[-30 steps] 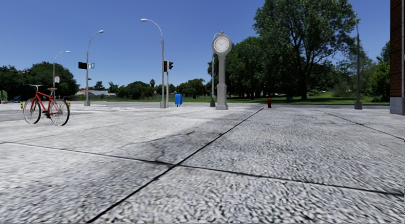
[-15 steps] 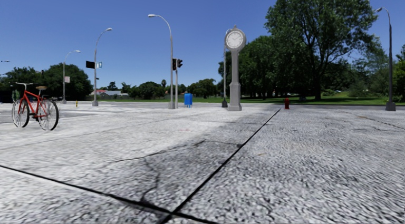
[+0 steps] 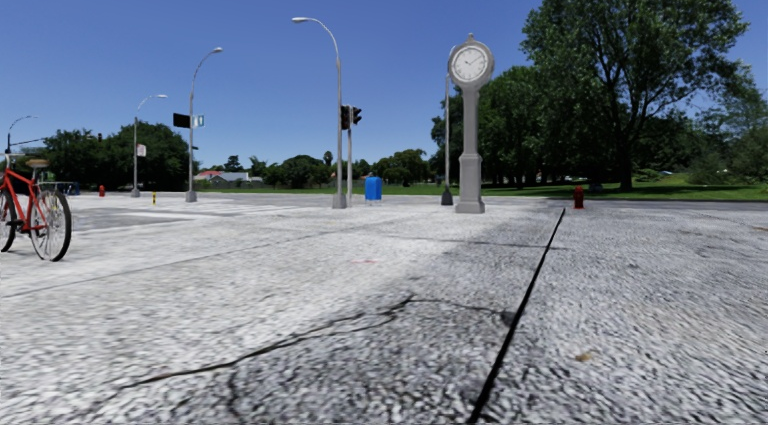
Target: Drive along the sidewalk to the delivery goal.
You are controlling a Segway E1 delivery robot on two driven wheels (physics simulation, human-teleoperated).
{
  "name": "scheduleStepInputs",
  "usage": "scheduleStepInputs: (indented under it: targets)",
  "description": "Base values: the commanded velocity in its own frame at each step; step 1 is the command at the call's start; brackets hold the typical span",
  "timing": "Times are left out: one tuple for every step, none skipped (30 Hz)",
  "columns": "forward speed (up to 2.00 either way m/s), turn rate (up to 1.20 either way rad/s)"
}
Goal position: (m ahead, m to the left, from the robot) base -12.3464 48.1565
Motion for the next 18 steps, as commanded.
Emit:
scheduleStepInputs:
  targets:
    - [2.0,0.0]
    - [2.0,0.0]
    - [2.0,0.0]
    - [2.0,0.0]
    - [2.0,0.0]
    - [2.0,0.0]
    - [2.0,0.0]
    - [2.0,0.0]
    - [2.0,0.0]
    - [2.0,0.0]
    - [2.0,0.0]
    - [2.0,0.0]
    - [2.0,0.0]
    - [2.0,0.0]
    - [2.0,0.0]
    - [2.0,0.0]
    - [2.0,0.0]
    - [2.0,0.0]
